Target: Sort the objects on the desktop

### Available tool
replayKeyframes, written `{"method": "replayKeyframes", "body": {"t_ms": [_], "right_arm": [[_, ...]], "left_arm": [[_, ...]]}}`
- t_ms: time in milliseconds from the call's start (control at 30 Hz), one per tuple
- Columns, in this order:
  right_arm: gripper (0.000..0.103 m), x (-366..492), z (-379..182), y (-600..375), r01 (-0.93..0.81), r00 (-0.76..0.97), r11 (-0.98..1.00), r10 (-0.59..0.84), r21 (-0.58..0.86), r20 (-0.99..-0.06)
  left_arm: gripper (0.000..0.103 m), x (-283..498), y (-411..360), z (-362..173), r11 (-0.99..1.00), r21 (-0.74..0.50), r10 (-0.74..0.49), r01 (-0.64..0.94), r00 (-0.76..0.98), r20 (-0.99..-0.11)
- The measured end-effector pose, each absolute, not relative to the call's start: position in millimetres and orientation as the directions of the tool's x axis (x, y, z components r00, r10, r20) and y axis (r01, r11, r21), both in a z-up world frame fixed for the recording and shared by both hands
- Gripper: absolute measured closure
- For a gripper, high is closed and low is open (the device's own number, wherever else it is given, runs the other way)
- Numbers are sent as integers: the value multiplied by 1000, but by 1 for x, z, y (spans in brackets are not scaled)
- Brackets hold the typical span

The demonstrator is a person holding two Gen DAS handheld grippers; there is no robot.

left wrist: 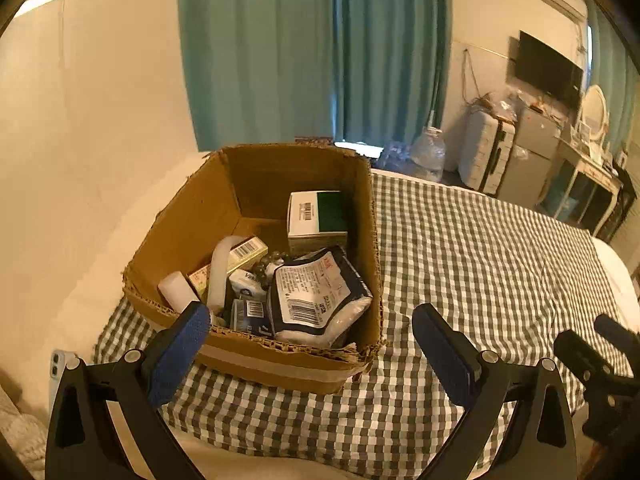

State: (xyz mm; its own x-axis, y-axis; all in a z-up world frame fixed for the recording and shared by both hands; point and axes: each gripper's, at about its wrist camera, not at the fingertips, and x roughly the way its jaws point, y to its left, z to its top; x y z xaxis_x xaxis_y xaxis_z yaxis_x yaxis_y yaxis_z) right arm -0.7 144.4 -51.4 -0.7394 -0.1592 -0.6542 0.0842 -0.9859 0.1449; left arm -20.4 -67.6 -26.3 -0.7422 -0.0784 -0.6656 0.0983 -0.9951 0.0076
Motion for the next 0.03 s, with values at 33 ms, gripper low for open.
{"method": "replayKeyframes", "body": {"t_ms": [33], "right_arm": [[0, 0, -51, 145, 86, -739, -985, -163, 148, -653]], "left_arm": [[0, -20, -67, -26, -996, 4, -68, 88, -740, -669]]}}
